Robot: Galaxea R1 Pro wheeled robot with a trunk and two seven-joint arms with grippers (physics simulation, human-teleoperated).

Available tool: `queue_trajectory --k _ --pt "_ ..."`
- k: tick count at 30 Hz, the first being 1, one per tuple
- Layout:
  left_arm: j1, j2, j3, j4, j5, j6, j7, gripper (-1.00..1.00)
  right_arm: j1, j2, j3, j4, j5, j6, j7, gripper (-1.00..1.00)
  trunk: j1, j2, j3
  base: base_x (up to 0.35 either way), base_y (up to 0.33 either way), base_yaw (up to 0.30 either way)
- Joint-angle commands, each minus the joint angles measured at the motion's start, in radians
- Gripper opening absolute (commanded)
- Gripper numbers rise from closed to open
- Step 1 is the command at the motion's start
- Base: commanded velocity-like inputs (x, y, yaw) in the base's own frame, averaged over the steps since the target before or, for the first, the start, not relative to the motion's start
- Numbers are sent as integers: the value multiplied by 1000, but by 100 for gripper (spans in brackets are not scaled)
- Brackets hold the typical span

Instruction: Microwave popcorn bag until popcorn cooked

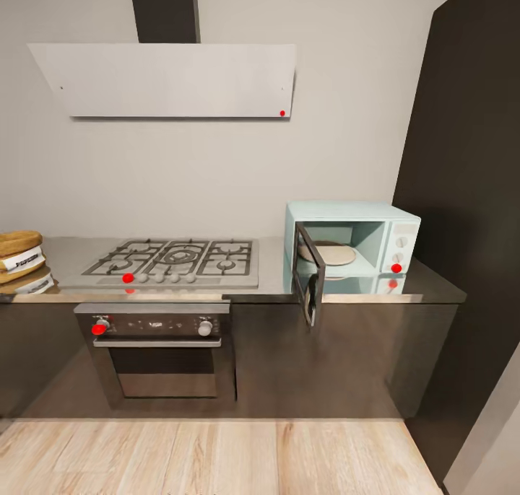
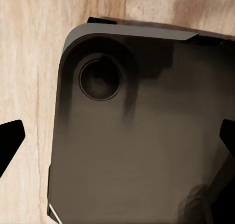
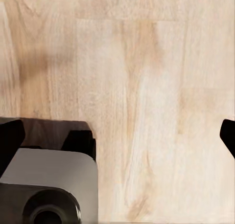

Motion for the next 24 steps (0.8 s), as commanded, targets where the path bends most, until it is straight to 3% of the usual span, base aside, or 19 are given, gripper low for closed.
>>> queue_trajectory --k 1,10,12,15,16,24 --pt "0 0 6 -1 5 -2 1 100 14 10 -3 1 8 0 -7 100 0 -1 -1 0 0 233" --pt "0 0 6 -1 8 -2 3 100 47 24 -3 1 7 -12 -20 100 0 -1 -1 0 0 262" --pt "0 0 6 -1 26 -2 3 100 48 24 -3 1 7 -18 -20 100 0 -1 -1 0 0 267" --pt "0 0 5 -1 101 -2 4 100 62 26 -4 2 7 -19 -21 100 0 -1 -1 0 0 267" --pt "0 1 5 -1 122 -2 4 100 79 40 -5 2 7 -20 -21 100 0 -1 -1 0 0 267" --pt "0 0 3 -1 127 -2 4 100 84 51 -6 1 7 -21 -21 100 0 -1 -1 0 0 267"
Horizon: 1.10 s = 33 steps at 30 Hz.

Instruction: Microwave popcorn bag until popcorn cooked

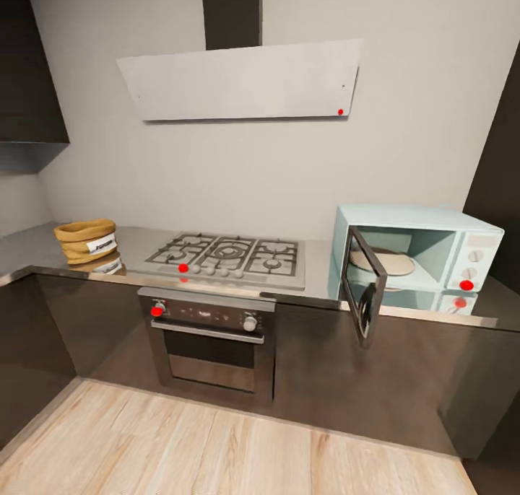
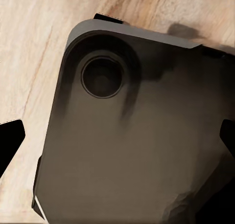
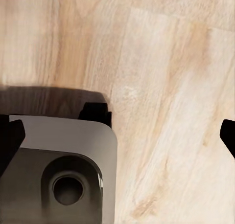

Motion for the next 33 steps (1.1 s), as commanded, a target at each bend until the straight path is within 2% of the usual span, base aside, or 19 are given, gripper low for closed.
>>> queue_trajectory --k 1,25,33 --pt "0 0 7 -1 1 -2 1 100 -1 0 -3 1 7 2 3 100 0 0 -1 0 0 267" --pt "0 1 8 1 3 -3 2 100 -1 -8 -3 3 9 18 6 100 0 0 8 0 0 267" --pt "0 1 8 1 3 -3 2 100 21 -2 -3 2 12 15 -18 100 0 0 9 0 0 268"
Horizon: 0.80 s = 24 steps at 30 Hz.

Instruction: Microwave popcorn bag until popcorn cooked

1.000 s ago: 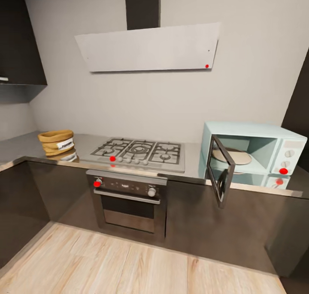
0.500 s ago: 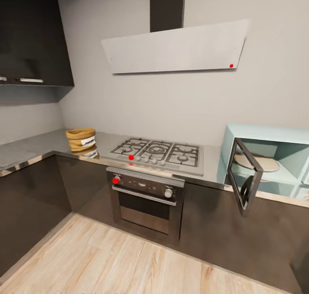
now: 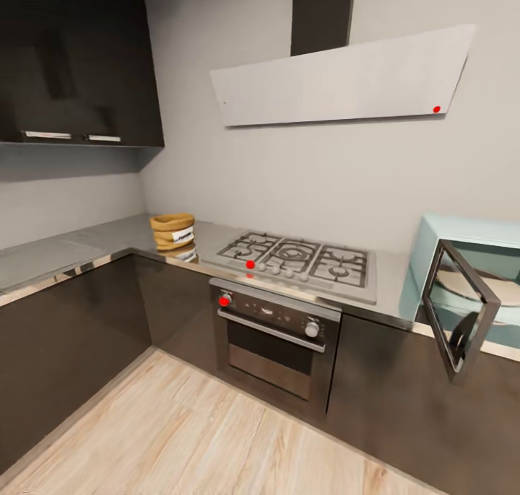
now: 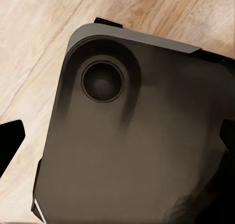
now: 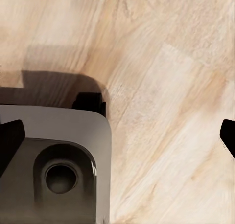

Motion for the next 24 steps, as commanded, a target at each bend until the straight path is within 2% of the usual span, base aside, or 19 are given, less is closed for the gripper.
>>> queue_trajectory --k 1,19,24 --pt "0 0 7 -1 0 -2 1 100 -1 -2 -3 1 8 1 3 100 0 -1 -1 0 0 269" --pt "0 -1 7 -1 0 -2 1 100 -1 -1 -3 1 5 -14 1 100 0 -1 -1 0 0 267" --pt "0 0 7 -1 0 -2 1 100 -2 -8 1 0 15 -14 0 100 0 -1 -1 0 0 55"
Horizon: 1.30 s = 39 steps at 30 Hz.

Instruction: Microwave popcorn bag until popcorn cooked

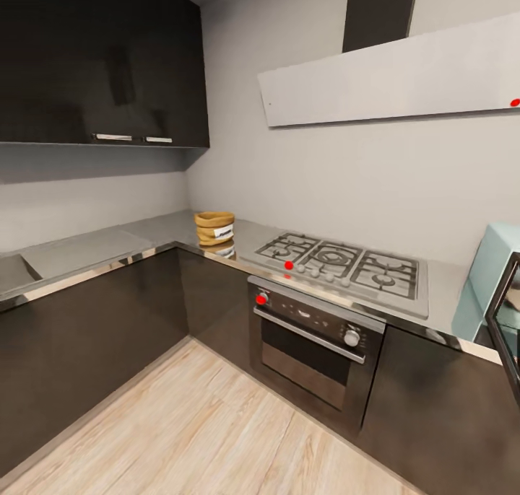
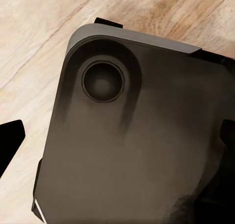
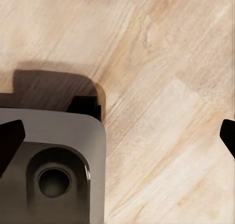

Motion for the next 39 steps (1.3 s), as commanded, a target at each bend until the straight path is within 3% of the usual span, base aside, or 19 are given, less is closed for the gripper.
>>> queue_trajectory --k 1,27,33,39 --pt "0 0 7 -1 0 -2 1 100 -1 -2 -1 1 11 0 3 100 0 -1 -1 0 0 5" --pt "0 0 6 -1 3 0 1 100 -1 6 1 1 15 1 4 100 0 -1 -1 0 54 0" --pt "0 0 6 -1 3 0 1 100 -1 8 1 1 15 1 3 100 -23 41 18 0 0 0" --pt "0 -1 7 -1 2 0 0 100 -1 8 1 1 14 2 3 100 -23 41 18 0 0 0"
